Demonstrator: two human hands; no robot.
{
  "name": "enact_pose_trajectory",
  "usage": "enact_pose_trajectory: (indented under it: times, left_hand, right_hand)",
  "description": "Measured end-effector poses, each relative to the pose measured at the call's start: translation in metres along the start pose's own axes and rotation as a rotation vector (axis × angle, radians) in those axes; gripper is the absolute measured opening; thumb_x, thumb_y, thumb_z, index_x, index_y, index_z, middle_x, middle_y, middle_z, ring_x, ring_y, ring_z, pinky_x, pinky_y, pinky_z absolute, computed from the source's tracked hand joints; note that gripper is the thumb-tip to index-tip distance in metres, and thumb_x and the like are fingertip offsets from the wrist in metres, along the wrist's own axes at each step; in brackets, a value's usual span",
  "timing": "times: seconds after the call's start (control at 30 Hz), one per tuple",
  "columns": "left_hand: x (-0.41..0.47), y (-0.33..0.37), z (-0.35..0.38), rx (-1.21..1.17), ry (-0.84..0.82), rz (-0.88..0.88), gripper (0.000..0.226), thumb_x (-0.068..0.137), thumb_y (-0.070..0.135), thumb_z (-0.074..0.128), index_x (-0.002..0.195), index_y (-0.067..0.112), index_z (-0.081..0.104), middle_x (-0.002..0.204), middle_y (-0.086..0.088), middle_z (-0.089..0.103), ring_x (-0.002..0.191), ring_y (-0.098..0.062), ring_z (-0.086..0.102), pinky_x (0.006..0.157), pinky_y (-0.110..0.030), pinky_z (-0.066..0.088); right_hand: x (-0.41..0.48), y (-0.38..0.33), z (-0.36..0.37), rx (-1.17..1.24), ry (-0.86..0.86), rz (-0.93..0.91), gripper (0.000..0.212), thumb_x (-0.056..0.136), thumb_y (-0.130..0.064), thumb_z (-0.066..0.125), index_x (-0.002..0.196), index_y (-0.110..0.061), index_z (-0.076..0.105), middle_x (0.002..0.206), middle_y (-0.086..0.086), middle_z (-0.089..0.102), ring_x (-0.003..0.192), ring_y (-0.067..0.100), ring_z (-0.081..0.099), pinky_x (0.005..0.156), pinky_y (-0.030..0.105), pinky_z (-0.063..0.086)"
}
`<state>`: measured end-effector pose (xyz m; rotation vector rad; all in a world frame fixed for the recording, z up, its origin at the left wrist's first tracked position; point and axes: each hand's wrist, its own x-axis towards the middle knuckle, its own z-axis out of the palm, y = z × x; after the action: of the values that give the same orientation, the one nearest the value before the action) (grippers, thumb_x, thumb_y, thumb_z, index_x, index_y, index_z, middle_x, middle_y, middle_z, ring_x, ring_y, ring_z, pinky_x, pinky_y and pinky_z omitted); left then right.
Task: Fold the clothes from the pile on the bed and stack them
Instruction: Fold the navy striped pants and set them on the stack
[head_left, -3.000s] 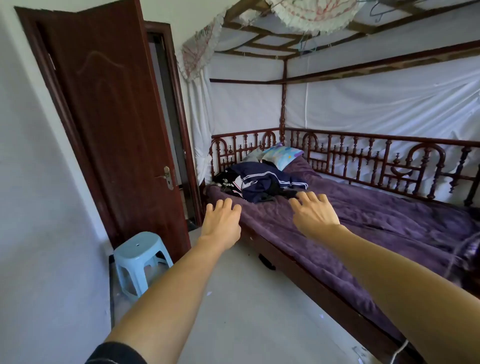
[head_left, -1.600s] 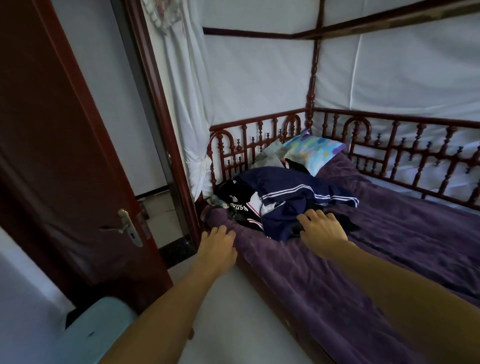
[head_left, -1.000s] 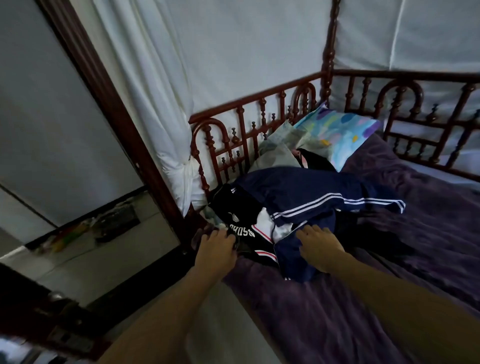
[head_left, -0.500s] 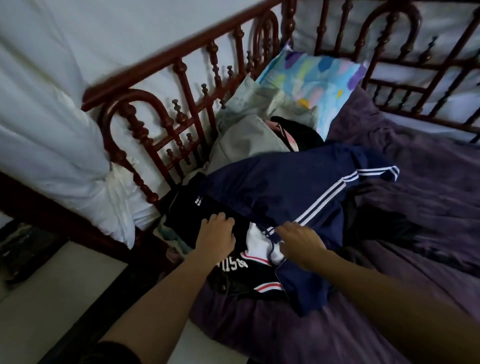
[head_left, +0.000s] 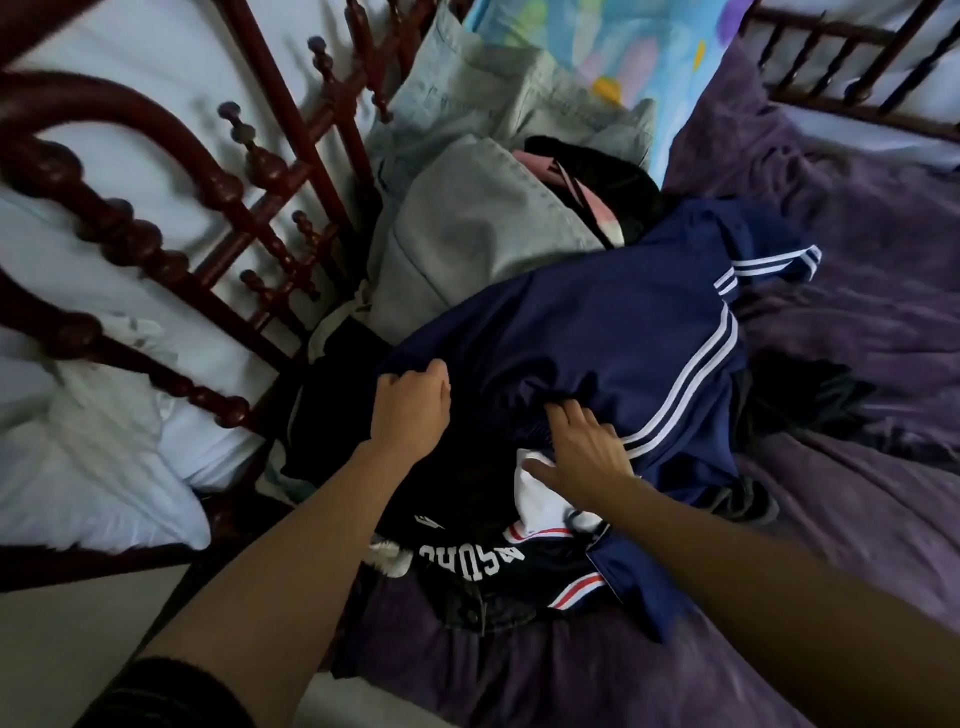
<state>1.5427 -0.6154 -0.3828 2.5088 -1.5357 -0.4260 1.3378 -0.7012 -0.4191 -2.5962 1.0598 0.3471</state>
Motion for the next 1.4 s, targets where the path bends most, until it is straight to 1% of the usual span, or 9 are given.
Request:
enact_pose_trajectory:
  times: [0.1,0.23,0.53,0.67,0.77,0.87,0.93,1.13,1.4]
  left_hand:
    - [-0.008,-0.001,-0.012,0.078,-0.125,0.059,0.011,0.092,0.017,0.052,0.102,0.02,0.047,0.096,-0.001,0.061,0.095,-0.024,0.058,0.088,-0.04,0.038]
    - [-0.024,-0.018,0.001,0.244,-0.415,-0.062,0.093,0.08,0.035,0.07,0.15,0.026,0.01,0.149,-0.003,0.032,0.137,-0.028,0.029,0.108,-0.053,0.028]
    - [-0.05,0.023,0.034,0.223,-0.263,0.001,0.033,0.093,0.039,0.052,0.122,0.023,0.055,0.119,-0.006,0.049,0.116,-0.027,0.041,0.096,-0.045,0.034]
    - [-0.088,0.067,-0.033,-0.264,-0.145,0.131,0.022,0.088,0.034,0.063,0.095,0.013,0.06,0.093,-0.001,0.06,0.094,-0.022,0.058,0.081,-0.035,0.043]
    - [-0.116,0.109,-0.109,-0.466,-0.126,0.266,0.018,0.083,0.025,0.072,0.079,0.017,0.056,0.072,0.002,0.059,0.07,-0.012,0.057,0.065,-0.026,0.042]
    - [-0.134,0.148,-0.176,-0.426,-0.091,0.299,0.025,0.081,0.03,0.075,0.072,0.017,0.055,0.066,0.0,0.059,0.064,-0.01,0.057,0.059,-0.023,0.039]
    - [-0.142,0.164,-0.206,-0.404,-0.07,0.276,0.027,0.078,0.031,0.078,0.072,0.012,0.059,0.067,-0.004,0.063,0.062,-0.008,0.059,0.058,-0.02,0.04]
    - [-0.15,0.198,-0.232,0.242,0.156,0.177,0.022,0.077,0.016,0.068,0.074,0.028,0.05,0.075,0.007,0.055,0.079,-0.021,0.059,0.061,-0.032,0.041]
    - [-0.123,0.286,-0.278,-0.487,0.49,0.049,0.008,0.071,0.003,0.068,0.07,0.01,0.066,0.071,-0.007,0.064,0.066,-0.022,0.057,0.064,-0.028,0.043]
  right_hand:
    - [-0.001,-0.008,-0.011,0.103,-0.013,0.081,0.07,0.083,-0.059,0.057,0.134,-0.015,0.037,0.128,0.006,0.046,0.118,0.029,0.049,0.092,0.045,0.042]
    - [-0.009,-0.003,-0.016,0.16,-0.078,0.102,0.07,0.084,-0.045,0.058,0.142,-0.019,0.027,0.129,0.007,0.05,0.116,0.031,0.052,0.095,0.045,0.039]
    - [-0.036,0.022,-0.001,0.196,-0.089,0.076,0.086,0.078,-0.052,0.066,0.145,-0.02,0.023,0.131,0.01,0.05,0.119,0.031,0.05,0.097,0.045,0.041]
    - [-0.07,0.011,-0.015,0.3,0.04,0.067,0.104,0.07,-0.063,0.069,0.15,-0.023,0.016,0.137,0.006,0.044,0.123,0.031,0.045,0.099,0.045,0.04]
    - [-0.098,0.006,-0.047,0.411,0.231,0.076,0.077,0.075,-0.052,0.069,0.138,-0.019,0.037,0.125,0.005,0.056,0.113,0.032,0.054,0.086,0.041,0.042]
    - [-0.131,0.022,-0.088,0.512,0.305,0.073,0.047,0.078,-0.02,0.064,0.123,-0.016,0.052,0.104,0.013,0.068,0.098,0.039,0.06,0.068,0.038,0.041]
    - [-0.156,0.05,-0.122,0.554,0.329,0.067,0.044,0.076,-0.007,0.059,0.12,-0.017,0.06,0.107,0.013,0.069,0.102,0.035,0.061,0.076,0.037,0.046]
    - [-0.249,0.161,-0.232,0.439,0.538,0.093,0.036,0.08,0.003,0.054,0.103,-0.019,0.071,0.102,0.006,0.071,0.091,0.028,0.064,0.071,0.029,0.044]
    - [-0.365,0.253,-0.332,0.29,0.729,0.315,0.029,0.082,-0.002,0.059,0.099,-0.023,0.071,0.099,0.006,0.068,0.087,0.028,0.062,0.071,0.039,0.054]
